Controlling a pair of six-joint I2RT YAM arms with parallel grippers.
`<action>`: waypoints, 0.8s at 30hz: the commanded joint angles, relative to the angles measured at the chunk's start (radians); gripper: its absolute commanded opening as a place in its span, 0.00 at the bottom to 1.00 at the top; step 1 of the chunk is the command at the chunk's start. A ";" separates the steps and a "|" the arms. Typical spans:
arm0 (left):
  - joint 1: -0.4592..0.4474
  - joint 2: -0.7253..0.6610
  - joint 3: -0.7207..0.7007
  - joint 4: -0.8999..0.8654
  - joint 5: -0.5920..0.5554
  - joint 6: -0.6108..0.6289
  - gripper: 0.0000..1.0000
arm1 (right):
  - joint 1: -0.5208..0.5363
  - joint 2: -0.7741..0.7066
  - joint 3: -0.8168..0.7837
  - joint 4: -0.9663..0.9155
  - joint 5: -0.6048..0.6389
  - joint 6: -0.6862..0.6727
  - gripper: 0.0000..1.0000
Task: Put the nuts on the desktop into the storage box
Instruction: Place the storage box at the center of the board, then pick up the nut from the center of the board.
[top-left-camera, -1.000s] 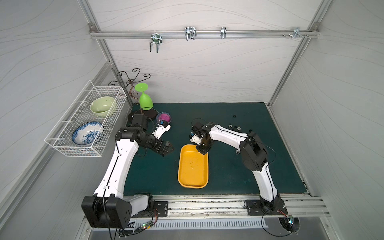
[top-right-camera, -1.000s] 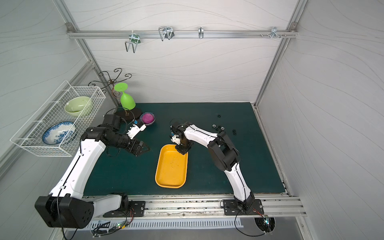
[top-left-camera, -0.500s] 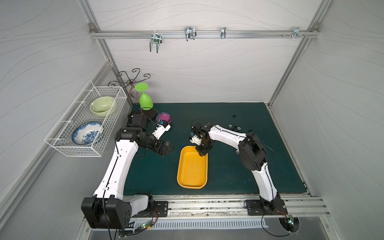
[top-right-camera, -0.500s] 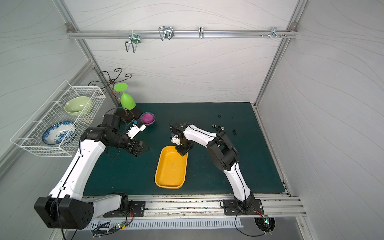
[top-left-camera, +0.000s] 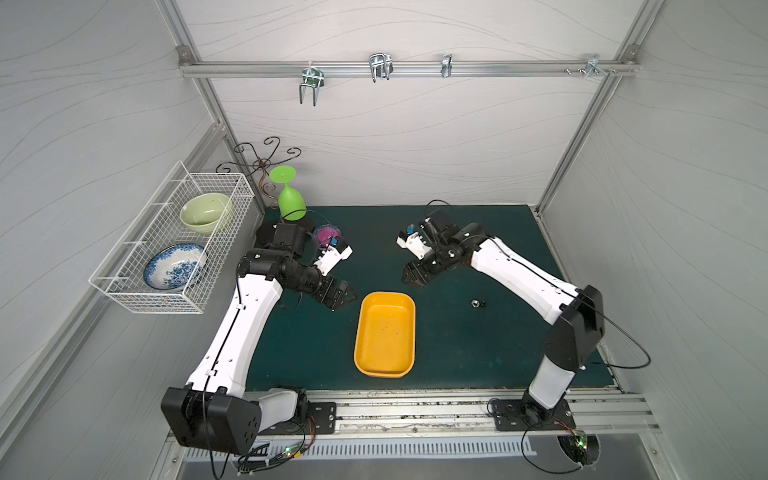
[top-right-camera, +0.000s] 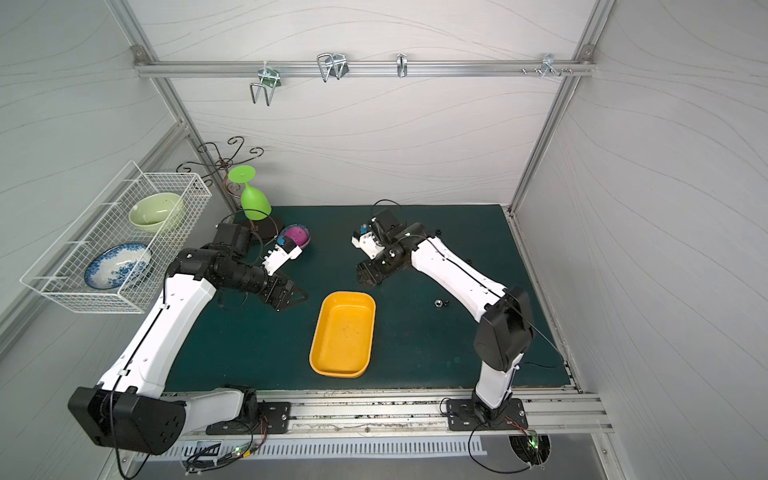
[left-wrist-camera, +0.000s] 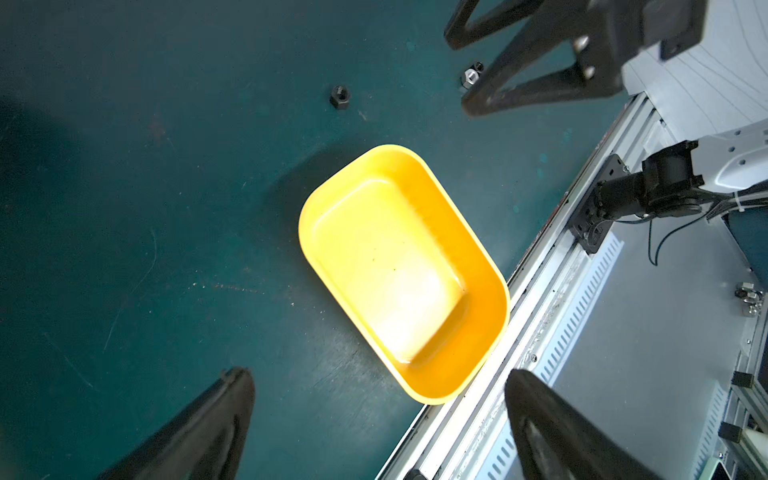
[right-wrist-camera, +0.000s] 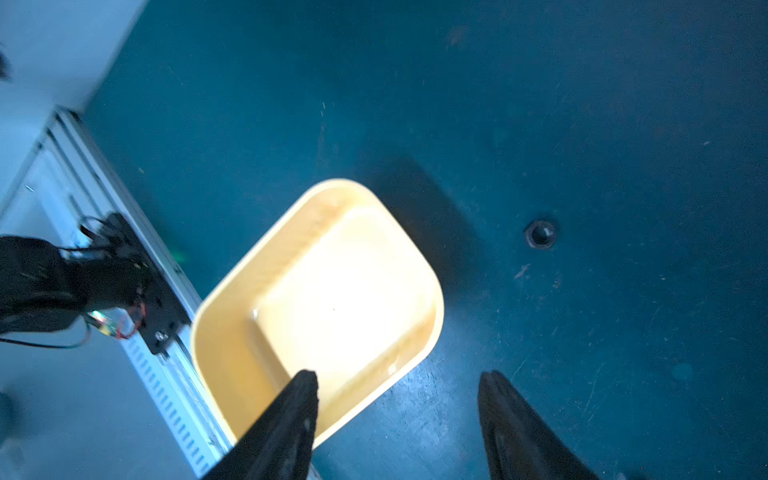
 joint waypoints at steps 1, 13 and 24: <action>-0.033 0.029 0.071 0.025 0.025 -0.015 0.99 | -0.073 -0.069 -0.059 0.059 -0.079 0.081 0.66; -0.131 0.099 0.139 0.059 0.005 -0.060 0.99 | -0.527 -0.308 -0.320 0.184 -0.049 0.272 0.69; -0.136 0.096 0.110 0.063 0.028 -0.062 0.99 | -0.737 -0.369 -0.414 0.233 0.047 0.340 0.69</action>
